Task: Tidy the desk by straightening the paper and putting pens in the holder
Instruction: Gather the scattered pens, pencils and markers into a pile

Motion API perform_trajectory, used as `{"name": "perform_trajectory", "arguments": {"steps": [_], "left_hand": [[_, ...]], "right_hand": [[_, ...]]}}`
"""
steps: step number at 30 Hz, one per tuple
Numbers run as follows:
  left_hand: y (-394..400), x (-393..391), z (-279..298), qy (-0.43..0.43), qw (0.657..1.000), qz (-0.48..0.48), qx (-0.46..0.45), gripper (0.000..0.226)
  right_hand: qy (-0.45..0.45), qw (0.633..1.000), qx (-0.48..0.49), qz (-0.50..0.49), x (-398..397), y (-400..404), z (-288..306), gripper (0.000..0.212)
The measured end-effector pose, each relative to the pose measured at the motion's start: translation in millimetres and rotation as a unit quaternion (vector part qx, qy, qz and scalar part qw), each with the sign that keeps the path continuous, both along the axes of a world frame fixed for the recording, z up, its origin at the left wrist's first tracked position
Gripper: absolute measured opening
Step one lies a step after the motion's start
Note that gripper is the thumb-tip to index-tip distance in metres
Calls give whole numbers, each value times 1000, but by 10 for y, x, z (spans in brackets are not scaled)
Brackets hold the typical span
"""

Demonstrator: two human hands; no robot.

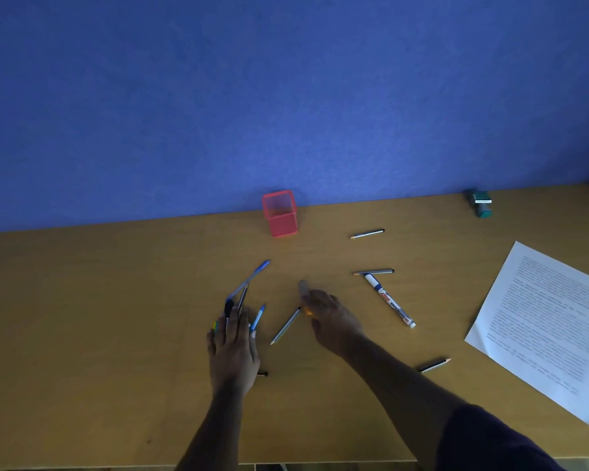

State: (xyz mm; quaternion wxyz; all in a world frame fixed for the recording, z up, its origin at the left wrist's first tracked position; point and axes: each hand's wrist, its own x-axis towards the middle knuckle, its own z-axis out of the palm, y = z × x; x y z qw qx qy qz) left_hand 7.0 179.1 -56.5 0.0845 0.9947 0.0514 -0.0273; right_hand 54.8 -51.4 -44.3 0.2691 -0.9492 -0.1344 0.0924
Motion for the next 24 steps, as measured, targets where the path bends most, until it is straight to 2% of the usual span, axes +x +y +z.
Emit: {"name": "perform_trajectory", "arguments": {"steps": [3, 5, 8, 10, 13, 15, 18, 20, 22, 24], "left_hand": [[2, 64, 37, -13, 1000, 0, -6, 52], [24, 170, 82, -1, 1000, -13, -22, 65], [86, 356, 91, 39, 998, -44, -20, 77], [129, 437, 76, 74, 996, -49, -12, 75], [155, 429, 42, 81, 996, -48, 0, 71], [142, 371, 32, 76, 996, -36, 5, 70], [96, 231, 39, 50, 999, 2, -14, 66], [48, 122, 54, 20, 999, 16, -19, 73], [-9, 37, 43, -29, 999, 26, -24, 75], [-70, -31, 19, -81, 996, 17, -33, 71]], "right_hand": [[18, 998, -18, 61, 4, 154, 5, 78], [13, 995, -39, 95, -27, 228, 9, 79], [-56, 993, -82, 56, -96, 300, 27, 89], [-70, 992, -88, 56, -145, 337, 62, 77], [-60, 981, -90, 161, -198, 381, 90, 40], [-48, 970, -105, 216, -225, 417, 80, 36], [-31, 973, -95, 207, -235, 463, 72, 44], [-50, 971, -92, 214, -224, 442, 71, 50], [-83, 973, -72, 205, -224, 344, 67, 48], [-145, 980, -24, 133, -229, 119, 39, 43]]}}
